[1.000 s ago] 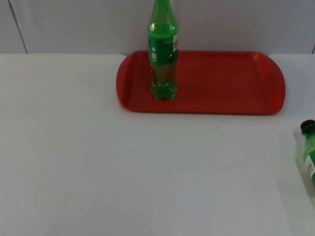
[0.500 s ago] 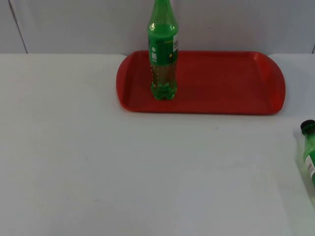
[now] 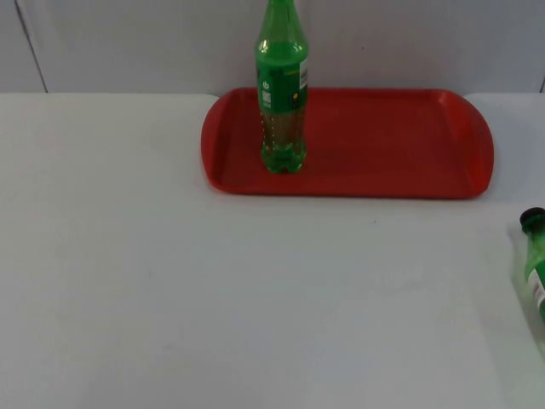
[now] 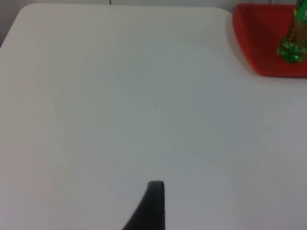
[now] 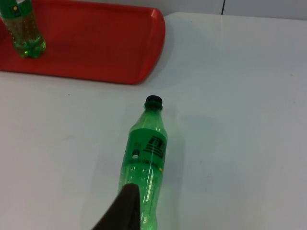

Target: Place the bottle upright on the tray.

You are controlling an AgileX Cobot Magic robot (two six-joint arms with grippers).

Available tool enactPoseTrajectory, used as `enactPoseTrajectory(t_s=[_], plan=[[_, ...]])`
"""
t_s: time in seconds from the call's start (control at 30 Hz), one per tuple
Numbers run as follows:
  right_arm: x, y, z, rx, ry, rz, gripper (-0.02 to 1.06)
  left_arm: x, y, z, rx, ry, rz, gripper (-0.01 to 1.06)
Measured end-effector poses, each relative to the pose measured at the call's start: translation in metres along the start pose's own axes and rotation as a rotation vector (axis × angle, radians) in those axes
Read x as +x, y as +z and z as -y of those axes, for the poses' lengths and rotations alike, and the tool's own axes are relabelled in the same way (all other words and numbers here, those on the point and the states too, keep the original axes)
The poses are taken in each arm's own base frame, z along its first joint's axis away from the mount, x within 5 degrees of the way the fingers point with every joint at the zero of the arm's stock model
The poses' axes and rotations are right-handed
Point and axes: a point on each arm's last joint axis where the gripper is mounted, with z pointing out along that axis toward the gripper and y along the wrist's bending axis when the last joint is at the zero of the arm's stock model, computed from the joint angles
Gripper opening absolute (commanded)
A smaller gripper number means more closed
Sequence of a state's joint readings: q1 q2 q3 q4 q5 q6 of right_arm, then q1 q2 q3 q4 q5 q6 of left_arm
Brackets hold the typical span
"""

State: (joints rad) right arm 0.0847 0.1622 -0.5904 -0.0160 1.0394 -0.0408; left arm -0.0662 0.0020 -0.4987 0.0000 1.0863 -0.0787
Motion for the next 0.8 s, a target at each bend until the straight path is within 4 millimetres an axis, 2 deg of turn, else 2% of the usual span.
enactPoseTrajectory(t_s=[0.1, 0.13, 0.27, 0.33, 0.43, 0.47, 0.57, 0.7, 0.8], plan=[[-0.018, 0.006, 0.001, -0.003, 0.0, -0.029, 1.05, 0.0, 0.0, 0.0, 0.0, 0.0, 0.0, 0.85], [-0.018, 0.006, 0.001, -0.003, 0.0, -0.029, 1.05, 0.0, 0.0, 0.0, 0.0, 0.0, 0.0, 0.85], [-0.043, 0.022, 0.001, -0.011, 0.02, -0.111, 1.05, 0.0, 0.0, 0.0, 0.0, 0.0, 0.0, 0.85], [-0.049, 0.025, 0.001, -0.018, 0.03, -0.124, 1.05, 0.0, 0.0, 0.0, 0.0, 0.0, 0.0, 0.85], [-0.068, 0.045, 0.001, -0.026, 0.039, -0.199, 1.05, 0.0, 0.0, 0.0, 0.0, 0.0, 0.0, 0.85], [-0.068, 0.045, 0.001, -0.026, 0.039, -0.199, 1.04, 0.0, 0.0, 0.0, 0.0, 0.0, 0.0, 0.85], [-0.082, 0.065, 0.001, -0.032, 0.044, -0.269, 1.04, 0.0, 0.0, 0.0, 0.0, 0.0, 0.0, 0.85], [-0.092, 0.079, 0.0, -0.045, 0.059, -0.312, 1.04, 0.0, 0.0, 0.0, 0.0, 0.0, 0.0, 0.85], [-0.107, 0.102, -0.001, -0.061, 0.073, -0.371, 1.04, 0.0, 0.0, 0.0, 0.0, 0.0, 0.0, 0.85]])
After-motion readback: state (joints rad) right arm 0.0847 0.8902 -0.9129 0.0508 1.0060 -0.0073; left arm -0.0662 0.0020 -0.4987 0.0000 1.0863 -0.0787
